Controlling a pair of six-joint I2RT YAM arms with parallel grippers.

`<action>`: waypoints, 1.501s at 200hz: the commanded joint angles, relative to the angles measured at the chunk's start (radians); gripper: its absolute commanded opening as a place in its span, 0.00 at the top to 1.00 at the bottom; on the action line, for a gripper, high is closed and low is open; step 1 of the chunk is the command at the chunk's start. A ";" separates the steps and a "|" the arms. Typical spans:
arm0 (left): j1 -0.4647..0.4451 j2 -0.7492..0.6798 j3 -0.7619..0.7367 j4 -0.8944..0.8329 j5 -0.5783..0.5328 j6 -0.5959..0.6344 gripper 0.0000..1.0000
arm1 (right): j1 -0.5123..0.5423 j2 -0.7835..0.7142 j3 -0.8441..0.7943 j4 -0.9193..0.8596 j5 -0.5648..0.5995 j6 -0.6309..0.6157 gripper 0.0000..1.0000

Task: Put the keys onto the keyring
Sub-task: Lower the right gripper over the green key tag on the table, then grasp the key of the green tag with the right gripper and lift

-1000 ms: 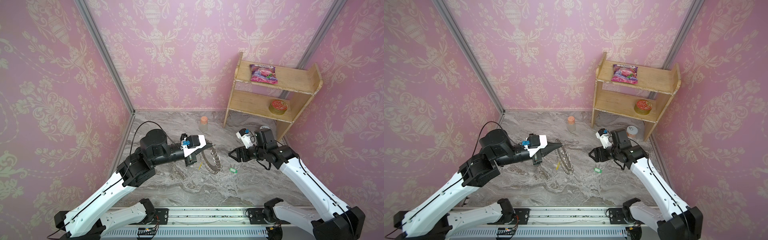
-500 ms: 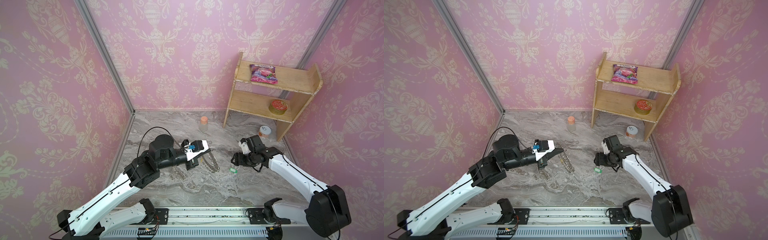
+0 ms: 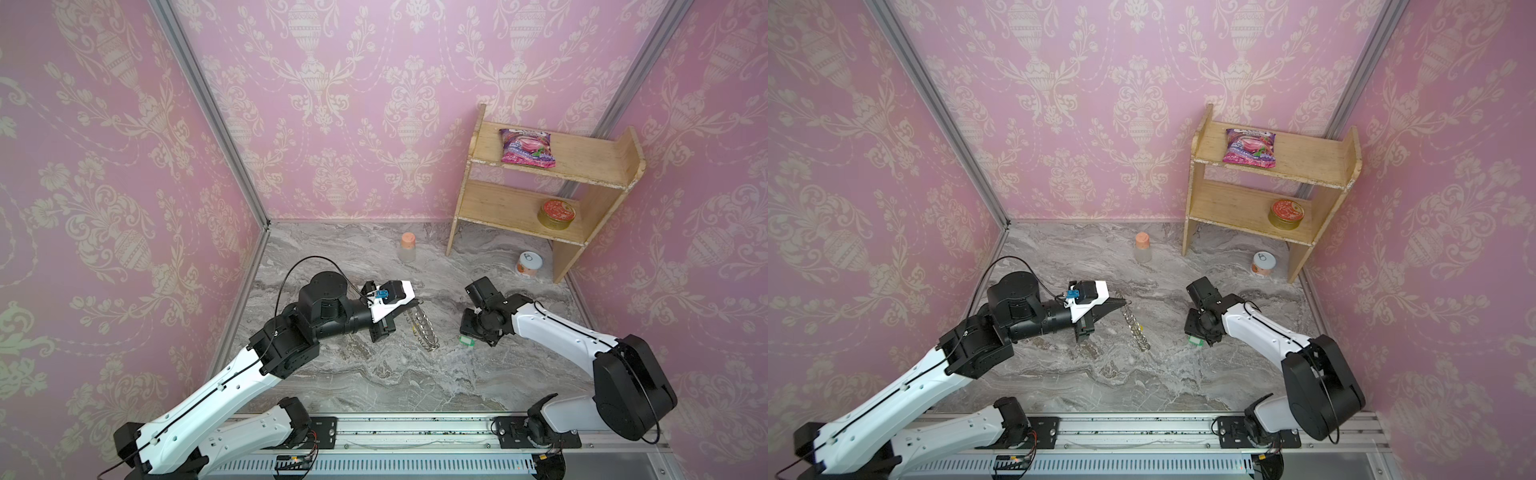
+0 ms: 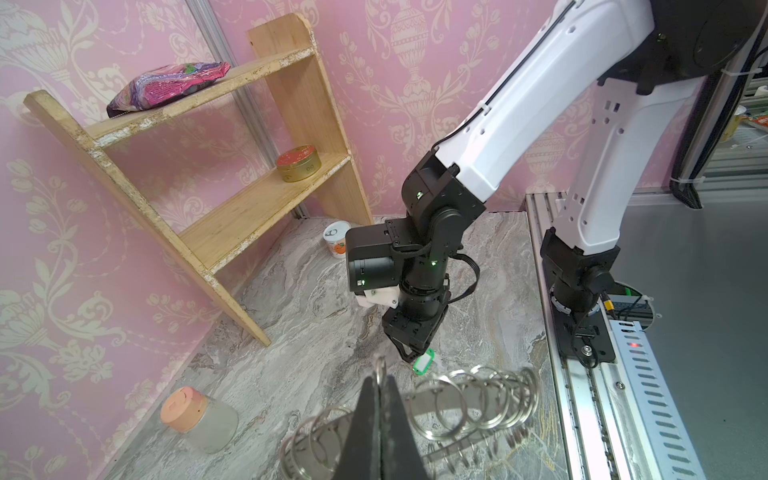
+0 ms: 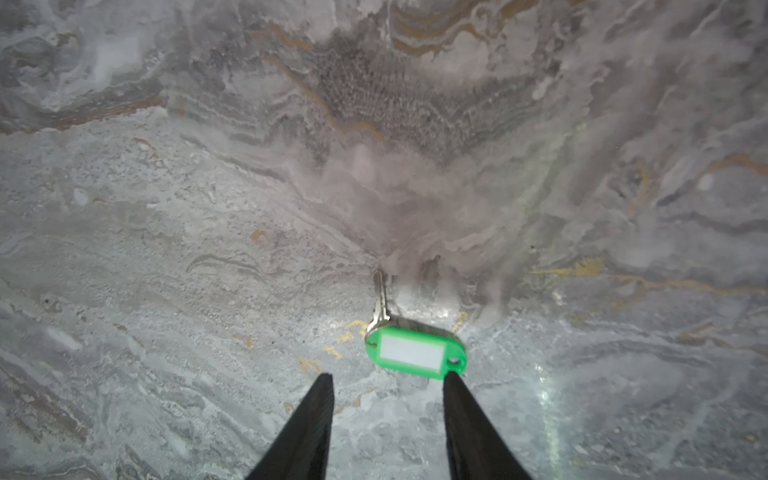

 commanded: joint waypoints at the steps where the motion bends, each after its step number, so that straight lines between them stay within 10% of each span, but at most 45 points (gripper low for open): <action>1: 0.016 -0.014 -0.008 0.029 -0.012 -0.025 1.00 | 0.014 0.045 0.051 -0.031 0.072 0.139 0.60; 209: 0.055 -0.057 -0.047 0.027 -0.008 -0.035 1.00 | 0.094 0.268 0.178 -0.147 0.123 0.169 0.80; 247: 0.057 -0.062 -0.045 0.026 -0.009 -0.038 1.00 | 0.094 0.240 0.172 -0.147 0.140 0.165 1.00; 300: 0.059 -0.062 -0.035 0.023 -0.008 -0.038 1.00 | 0.094 0.072 0.162 -0.095 0.116 -0.010 1.00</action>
